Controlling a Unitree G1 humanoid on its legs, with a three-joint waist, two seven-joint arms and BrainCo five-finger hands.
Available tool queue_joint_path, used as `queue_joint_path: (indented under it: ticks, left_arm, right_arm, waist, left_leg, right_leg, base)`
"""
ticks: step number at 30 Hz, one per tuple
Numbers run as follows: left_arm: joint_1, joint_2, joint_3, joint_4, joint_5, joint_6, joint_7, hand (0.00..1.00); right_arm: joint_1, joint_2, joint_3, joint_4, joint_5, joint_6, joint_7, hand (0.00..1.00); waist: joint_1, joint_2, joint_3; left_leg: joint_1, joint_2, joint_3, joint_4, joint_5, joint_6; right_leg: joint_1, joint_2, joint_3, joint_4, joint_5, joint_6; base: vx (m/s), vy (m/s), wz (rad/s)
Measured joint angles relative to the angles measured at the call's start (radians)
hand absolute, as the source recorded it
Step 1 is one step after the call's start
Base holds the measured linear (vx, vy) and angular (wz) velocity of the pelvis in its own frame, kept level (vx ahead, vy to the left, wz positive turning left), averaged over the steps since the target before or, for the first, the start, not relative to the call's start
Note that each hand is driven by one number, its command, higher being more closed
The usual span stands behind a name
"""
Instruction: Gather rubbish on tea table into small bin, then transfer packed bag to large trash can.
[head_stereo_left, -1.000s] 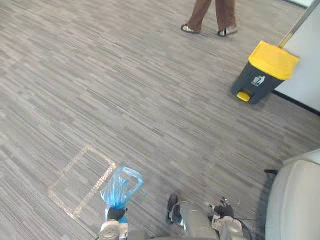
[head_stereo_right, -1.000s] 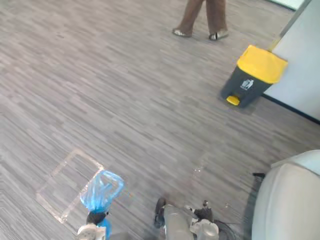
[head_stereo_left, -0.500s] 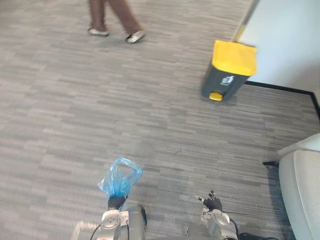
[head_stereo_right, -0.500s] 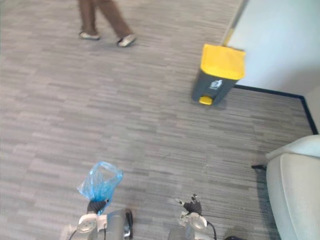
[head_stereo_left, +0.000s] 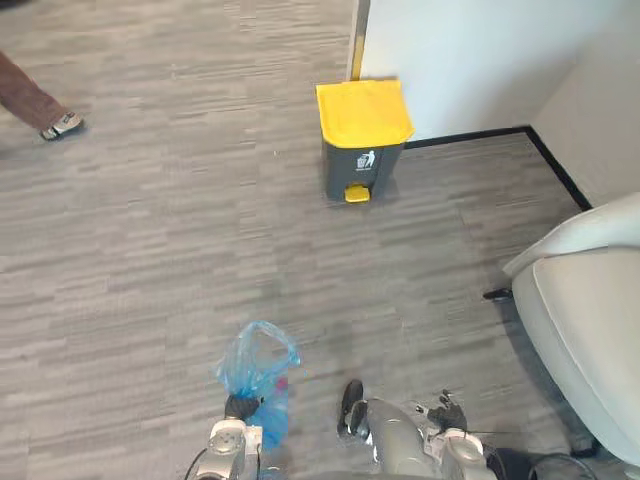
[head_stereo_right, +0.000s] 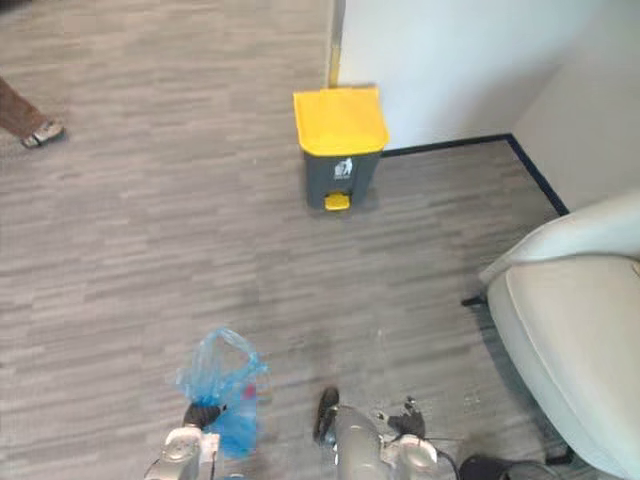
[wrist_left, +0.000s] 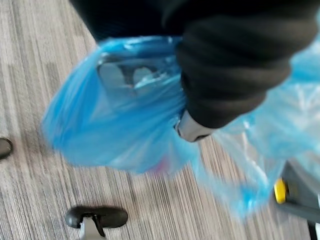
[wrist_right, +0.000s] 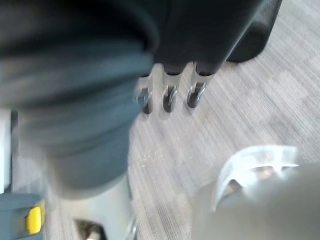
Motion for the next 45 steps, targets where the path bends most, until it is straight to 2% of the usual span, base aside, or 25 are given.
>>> queue_joint_path:
  ticks: [3,5,7,10,12,13,15,16,18,20,21,22,23,26,28,29,30,32,33,35,37,39,41,43,45]
  left_arm:
    - [0.049,-0.031,-0.002,-0.071,-0.001,0.000,-0.006,1.00]
    - [0.063,-0.040,0.000,-0.102,-0.003,0.000,-0.016,1.00]
    - [0.069,-0.041,0.001,-0.119,-0.003,-0.001,-0.017,1.00]
    - [0.066,-0.043,-0.001,-0.119,-0.014,-0.003,-0.016,1.00]
    - [0.071,-0.053,-0.001,-0.114,-0.022,-0.004,-0.015,1.00]
    - [0.073,-0.049,0.000,-0.113,-0.024,-0.006,-0.015,1.00]
    - [0.057,-0.021,-0.001,-0.091,-0.030,-0.008,-0.014,1.00]
    - [0.057,-0.019,-0.001,-0.083,-0.030,-0.008,-0.014,1.00]
    - [0.048,-0.017,-0.002,-0.057,-0.030,-0.004,-0.015,1.00]
    - [0.059,-0.012,-0.016,-0.054,-0.030,-0.002,-0.015,1.00]
    - [0.064,0.002,-0.024,-0.045,-0.030,-0.001,-0.015,1.00]
    - [0.064,0.015,-0.022,-0.040,-0.030,0.001,-0.014,1.00]
    - [0.066,0.018,-0.022,-0.037,-0.030,0.002,-0.014,1.00]
    - [0.064,0.018,-0.021,-0.035,-0.031,0.007,-0.013,1.00]
    - [0.061,0.022,-0.023,-0.035,-0.040,0.005,-0.014,1.00]
    - [0.054,0.023,-0.020,-0.023,-0.040,0.005,-0.013,1.00]
    - [0.045,0.004,-0.012,-0.006,-0.040,0.008,-0.013,1.00]
    - [0.046,-0.017,-0.011,-0.007,-0.039,0.007,-0.013,1.00]
    - [0.044,-0.030,-0.002,-0.009,-0.039,0.008,-0.014,1.00]
    - [0.052,-0.044,-0.001,-0.036,-0.039,0.008,-0.015,1.00]
    - [0.061,-0.058,0.000,-0.065,-0.040,0.005,-0.016,1.00]
    - [0.056,-0.069,-0.002,-0.079,-0.040,0.003,-0.017,1.00]
    - [0.050,-0.066,-0.003,-0.078,-0.040,-0.001,-0.017,1.00]
    - [0.047,-0.067,-0.010,-0.074,-0.040,-0.003,-0.016,1.00]
    - [0.045,-0.042,-0.015,-0.050,-0.040,-0.003,-0.016,1.00]
  right_arm:
    - [0.008,0.013,0.010,-0.027,0.002,-0.004,0.000,0.00]
    - [0.007,0.026,0.009,-0.028,0.002,-0.004,0.000,0.00]
    - [0.005,0.040,-0.001,-0.029,0.002,-0.004,-0.001,0.00]
    - [0.003,0.040,-0.002,-0.011,0.001,0.002,-0.004,0.00]
    - [0.011,0.019,-0.001,0.006,0.001,0.003,-0.009,0.00]
    - [0.009,0.012,-0.001,0.025,0.000,0.004,-0.010,0.00]
    - [0.021,0.025,-0.002,0.045,-0.001,0.008,-0.011,0.00]
    - [0.022,0.027,-0.003,0.050,-0.001,0.007,-0.011,0.00]
    - [0.021,0.031,-0.013,0.063,-0.002,0.008,-0.011,0.00]
    - [0.030,0.034,-0.021,0.056,-0.003,0.004,-0.006,0.00]
    - [0.027,0.034,-0.022,0.055,-0.003,0.002,-0.004,0.00]
    - [0.028,0.034,-0.022,0.045,-0.003,0.002,-0.001,0.00]
    - [0.029,0.034,-0.022,0.036,-0.003,0.002,0.000,0.00]
    - [0.015,0.025,-0.024,0.020,-0.003,0.001,0.000,0.00]
    - [0.015,0.024,-0.025,0.023,-0.003,0.002,0.000,0.00]
    - [0.021,0.018,-0.025,0.030,-0.003,0.002,0.000,0.00]
    - [0.014,0.003,-0.036,0.032,-0.002,0.004,-0.002,0.00]
    - [0.008,-0.001,-0.035,0.031,-0.002,0.004,-0.001,0.00]
    - [0.015,0.000,-0.039,0.030,-0.002,0.004,-0.002,0.00]
    - [0.033,0.003,-0.030,0.014,-0.001,0.005,-0.004,0.00]
    - [0.031,0.012,-0.033,0.007,0.001,0.004,-0.008,0.00]
    - [0.028,0.013,-0.040,-0.011,0.001,0.003,-0.012,0.00]
    - [0.017,0.013,-0.040,-0.007,0.001,0.002,-0.014,0.00]
    - [0.020,0.000,-0.040,0.001,0.001,0.003,-0.017,0.00]
    - [0.013,0.013,-0.031,0.041,0.001,0.009,-0.018,0.00]
  waist:
    - [0.029,-0.012,0.006]
    - [0.038,-0.024,-0.002]
    - [0.047,-0.026,-0.002]
    - [0.065,-0.034,-0.003]
    - [0.068,-0.013,-0.013]
    - [0.081,-0.009,-0.020]
    - [0.081,-0.067,-0.049]
    - [0.082,-0.074,-0.051]
    - [0.079,-0.076,-0.050]
    - [0.068,-0.066,-0.041]
    - [0.062,-0.070,-0.042]
    - [0.060,-0.073,-0.041]
    - [0.059,-0.072,-0.040]
    - [0.037,-0.055,-0.029]
    - [0.033,-0.057,-0.032]
    - [0.028,-0.065,-0.030]
    - [0.031,-0.032,-0.034]
    - [0.031,-0.010,-0.029]
    - [0.027,-0.006,-0.027]
    - [0.032,-0.012,-0.024]
    - [0.043,-0.022,-0.023]
    - [0.043,-0.026,-0.022]
    - [0.044,-0.028,-0.020]
    - [0.045,-0.010,-0.030]
    - [0.048,-0.039,-0.032]
  left_leg:
    - [-0.137,0.057,-0.022,0.337,-0.039,0.010]
    - [-0.221,0.057,-0.011,0.329,-0.051,0.032]
    - [-0.287,0.046,0.005,0.212,-0.063,0.053]
    - [-0.311,-0.035,-0.001,-0.114,-0.041,0.048]
    - [-0.300,-0.075,-0.011,-0.315,0.085,0.056]
    - [-0.289,-0.085,-0.020,-0.311,0.132,0.073]
    - [-0.280,-0.139,0.005,-0.297,0.078,0.101]
    - [-0.277,-0.148,0.006,-0.292,0.064,0.106]
    - [-0.235,-0.171,0.004,-0.286,0.015,0.122]
    - [-0.151,-0.191,-0.001,-0.308,-0.028,0.137]
    - [-0.114,-0.199,-0.008,-0.309,-0.049,0.141]
    - [-0.061,-0.208,-0.018,-0.326,-0.066,0.145]
    - [-0.040,-0.209,-0.023,-0.341,-0.067,0.145]
    - [0.047,-0.196,-0.056,-0.418,-0.067,0.145]
    - [0.066,-0.195,-0.068,-0.448,-0.073,0.125]
    - [0.083,-0.198,-0.100,-0.449,-0.094,0.095]
    - [0.093,-0.166,-0.110,-0.448,-0.097,0.081]
    - [0.072,-0.139,-0.111,-0.381,-0.086,0.060]
    - [0.035,-0.124,-0.110,-0.262,-0.073,0.039]
    - [-0.053,-0.078,-0.079,0.009,0.003,0.003]
    - [-0.115,-0.027,0.015,0.121,-0.051,0.037]
    - [-0.159,-0.019,0.068,0.062,-0.078,0.052]
    - [-0.202,-0.032,0.081,-0.116,-0.067,0.062]
    - [-0.219,-0.040,0.078,-0.344,0.095,0.052]
    - [-0.186,-0.094,0.093,-0.394,0.136,0.064]
  right_leg:
    - [0.172,0.036,0.051,-0.074,-0.034,-0.006]
    - [0.220,0.038,0.088,-0.100,-0.047,-0.002]
    - [0.262,0.037,0.130,-0.128,-0.060,0.006]
    - [0.293,0.005,0.201,-0.145,-0.085,0.047]
    - [0.317,-0.001,0.246,-0.153,-0.105,0.103]
    - [0.324,-0.005,0.267,-0.150,-0.117,0.123]
    - [0.356,-0.065,0.276,-0.178,-0.127,0.164]
    - [0.357,-0.072,0.277,-0.168,-0.129,0.169]
    - [0.316,-0.099,0.281,0.002,-0.132,0.203]
    - [0.197,-0.126,0.317,0.349,-0.092,0.302]
    - [0.144,-0.133,0.324,0.474,-0.101,0.298]
    - [0.086,-0.133,0.309,0.547,-0.128,0.255]
    - [0.064,-0.132,0.298,0.549,-0.141,0.242]
    - [-0.018,-0.121,0.205,0.364,-0.160,0.197]
    - [-0.029,-0.089,0.202,0.097,-0.050,0.169]
    - [-0.029,-0.081,0.213,0.049,0.047,0.123]
    - [-0.024,-0.069,0.189,0.056,0.039,0.110]
    - [0.013,-0.059,0.161,0.033,0.007,0.101]
    - [0.062,-0.053,0.136,0.004,-0.001,0.093]
    - [0.164,-0.043,0.129,-0.066,-0.004,0.087]
    - [0.255,-0.047,0.132,-0.132,-0.006,0.084]
    - [0.294,-0.064,0.134,-0.161,-0.005,0.086]
    - [0.312,-0.088,0.143,-0.174,-0.005,0.108]
    - [0.323,-0.095,0.156,-0.183,-0.031,0.173]
    - [0.341,-0.134,0.195,-0.226,-0.025,0.215]
  base:
    - [0.36,-0.083,-0.46]
    - [0.36,-0.012,-0.55]
    - [0.33,0.059,-0.57]
    - [0.25,0.150,-0.64]
    - [0.32,0.228,-0.63]
    - [0.37,0.258,-0.43]
    - [0.49,0.262,-0.09]
    - [0.53,0.260,0.00]
    - [0.35,0.194,0.08]
    - [0.38,0.198,0.22]
    - [0.44,0.142,0.29]
    - [0.38,0.075,0.27]
    - [0.39,0.033,0.31]
    - [0.36,-0.037,0.39]
    - [0.36,-0.096,0.49]
    - [0.47,-0.153,0.43]
    - [0.40,-0.133,0.33]
    - [0.37,-0.139,0.25]
    - [0.46,-0.207,0.39]
    - [0.44,-0.151,0.18]
    - [0.31,-0.028,-0.08]
    - [0.25,0.050,-0.07]
    - [0.22,0.166,-0.15]
    - [0.22,0.243,-0.13]
    - [0.20,0.227,-0.09]
